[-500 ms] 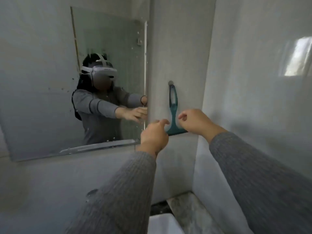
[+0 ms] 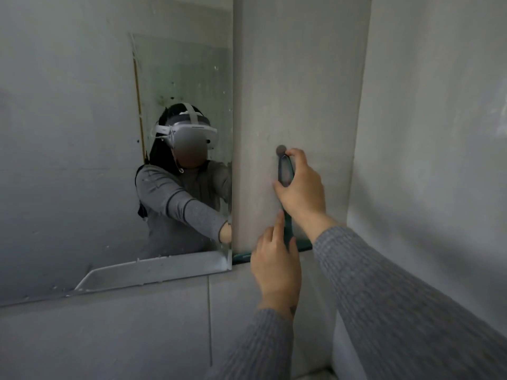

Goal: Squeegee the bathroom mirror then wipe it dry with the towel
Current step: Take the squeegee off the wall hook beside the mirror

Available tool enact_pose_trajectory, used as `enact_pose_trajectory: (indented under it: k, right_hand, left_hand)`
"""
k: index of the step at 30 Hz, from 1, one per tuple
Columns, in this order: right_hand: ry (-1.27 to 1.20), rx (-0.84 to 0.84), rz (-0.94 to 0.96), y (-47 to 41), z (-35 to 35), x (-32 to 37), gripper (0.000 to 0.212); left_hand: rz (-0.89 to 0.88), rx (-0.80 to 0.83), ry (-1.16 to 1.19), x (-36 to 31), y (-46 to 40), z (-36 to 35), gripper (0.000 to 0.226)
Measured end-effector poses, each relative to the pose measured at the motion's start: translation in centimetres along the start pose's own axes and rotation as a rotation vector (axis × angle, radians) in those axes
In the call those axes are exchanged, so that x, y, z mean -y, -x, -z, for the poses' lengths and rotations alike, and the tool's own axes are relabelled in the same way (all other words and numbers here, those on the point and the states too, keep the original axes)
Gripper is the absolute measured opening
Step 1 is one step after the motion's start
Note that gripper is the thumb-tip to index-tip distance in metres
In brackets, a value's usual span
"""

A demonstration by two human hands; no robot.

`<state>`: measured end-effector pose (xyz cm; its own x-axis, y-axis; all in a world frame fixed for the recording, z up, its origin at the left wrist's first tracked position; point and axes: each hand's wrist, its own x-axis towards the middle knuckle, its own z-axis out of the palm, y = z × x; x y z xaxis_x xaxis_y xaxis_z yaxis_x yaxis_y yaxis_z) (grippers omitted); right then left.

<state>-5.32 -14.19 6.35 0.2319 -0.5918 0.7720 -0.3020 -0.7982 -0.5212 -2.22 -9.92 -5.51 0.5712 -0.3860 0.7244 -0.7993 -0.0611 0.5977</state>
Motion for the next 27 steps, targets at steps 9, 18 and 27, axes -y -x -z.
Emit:
enact_pose_trajectory:
  k: [9,18,27]
  right_hand:
    - [0.002,-0.068,-0.079,-0.8,4.8,3.4,0.048]
    - [0.508,-0.010,0.204,1.7,9.3,9.4,0.060]
    - [0.632,0.127,0.803,3.5,7.1,19.4,0.036]
  left_hand:
    - [-0.092,-0.157,0.065,-3.9,0.4,2.7,0.050]
    - [-0.360,-0.188,-0.045,-3.6,-1.6,12.8,0.039]
    - [-0.512,-0.203,-0.219,0.8,-8.1,27.6,0.040]
